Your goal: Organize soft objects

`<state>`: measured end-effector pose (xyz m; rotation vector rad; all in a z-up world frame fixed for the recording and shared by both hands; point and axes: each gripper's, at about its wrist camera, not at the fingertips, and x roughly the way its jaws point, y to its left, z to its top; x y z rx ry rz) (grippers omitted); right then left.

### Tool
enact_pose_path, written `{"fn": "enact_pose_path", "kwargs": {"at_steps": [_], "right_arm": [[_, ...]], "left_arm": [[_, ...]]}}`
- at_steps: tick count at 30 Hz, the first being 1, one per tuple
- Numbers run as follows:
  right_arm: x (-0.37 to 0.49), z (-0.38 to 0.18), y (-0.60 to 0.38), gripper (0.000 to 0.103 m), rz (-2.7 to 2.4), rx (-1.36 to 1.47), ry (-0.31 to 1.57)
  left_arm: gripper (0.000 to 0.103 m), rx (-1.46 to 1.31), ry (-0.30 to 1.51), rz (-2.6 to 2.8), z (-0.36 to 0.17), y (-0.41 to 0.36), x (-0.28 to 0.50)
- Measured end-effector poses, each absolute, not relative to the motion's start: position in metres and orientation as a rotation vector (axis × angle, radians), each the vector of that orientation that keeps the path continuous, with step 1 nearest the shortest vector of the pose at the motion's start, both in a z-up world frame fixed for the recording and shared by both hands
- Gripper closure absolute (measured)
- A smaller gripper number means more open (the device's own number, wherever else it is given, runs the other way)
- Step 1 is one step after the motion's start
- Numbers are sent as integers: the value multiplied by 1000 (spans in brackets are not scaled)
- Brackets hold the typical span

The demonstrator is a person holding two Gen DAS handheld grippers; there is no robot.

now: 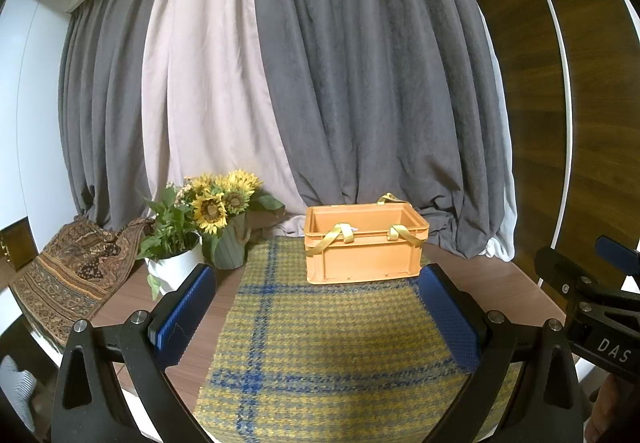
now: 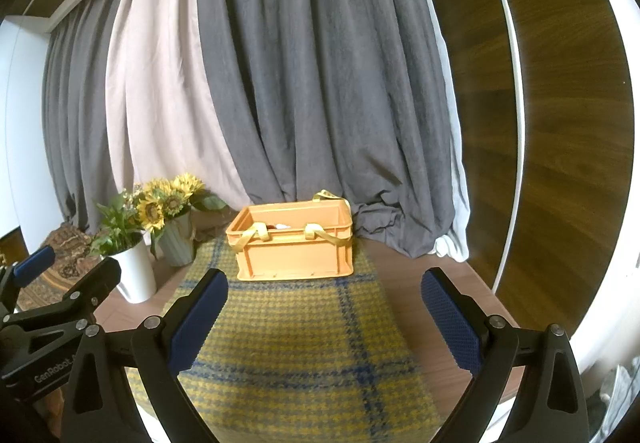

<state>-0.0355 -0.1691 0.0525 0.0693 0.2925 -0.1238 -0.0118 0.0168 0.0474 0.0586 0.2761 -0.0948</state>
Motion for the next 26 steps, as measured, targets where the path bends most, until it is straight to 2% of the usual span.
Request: {"fn": "enact_pose_path", "kwargs": {"at_steps": [26], "right_arm": [[-34,52,-178,4,-134,78,292]], "left_arm": [[0,64,279,-103,49,11,-11]]}}
